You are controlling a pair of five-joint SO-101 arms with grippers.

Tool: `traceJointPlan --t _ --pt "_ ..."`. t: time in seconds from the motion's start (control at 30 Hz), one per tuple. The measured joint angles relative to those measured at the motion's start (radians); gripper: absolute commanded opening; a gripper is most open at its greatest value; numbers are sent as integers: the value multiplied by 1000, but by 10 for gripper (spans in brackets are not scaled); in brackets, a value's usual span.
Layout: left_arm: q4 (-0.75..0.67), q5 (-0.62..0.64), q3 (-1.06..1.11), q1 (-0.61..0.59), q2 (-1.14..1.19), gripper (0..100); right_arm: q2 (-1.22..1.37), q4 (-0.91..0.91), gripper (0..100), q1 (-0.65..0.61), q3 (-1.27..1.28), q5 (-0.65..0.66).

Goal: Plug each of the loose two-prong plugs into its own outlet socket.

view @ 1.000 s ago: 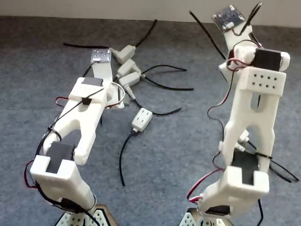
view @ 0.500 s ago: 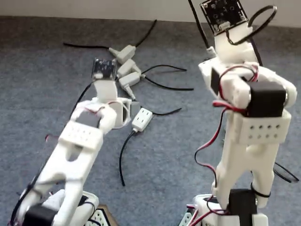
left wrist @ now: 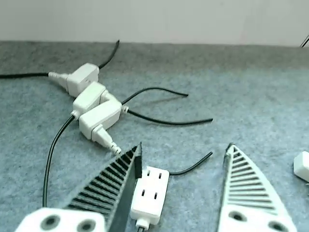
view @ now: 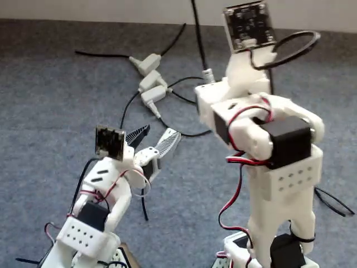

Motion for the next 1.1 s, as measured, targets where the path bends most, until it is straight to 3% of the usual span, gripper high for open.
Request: traceJointPlan --t 0.27,0.4,0.7,1.1 --pt "-146 -57 138 86 -328 274 0 -141 70 -109 201 -17" --pt "-147 -150 141 143 -348 274 0 -238 70 -140 292 -17" --pt "-146 -169 141 103 -348 274 -25 -336 70 -195 428 -20" --pt "-146 -167 141 49 -348 274 -431 -296 70 -241 776 37"
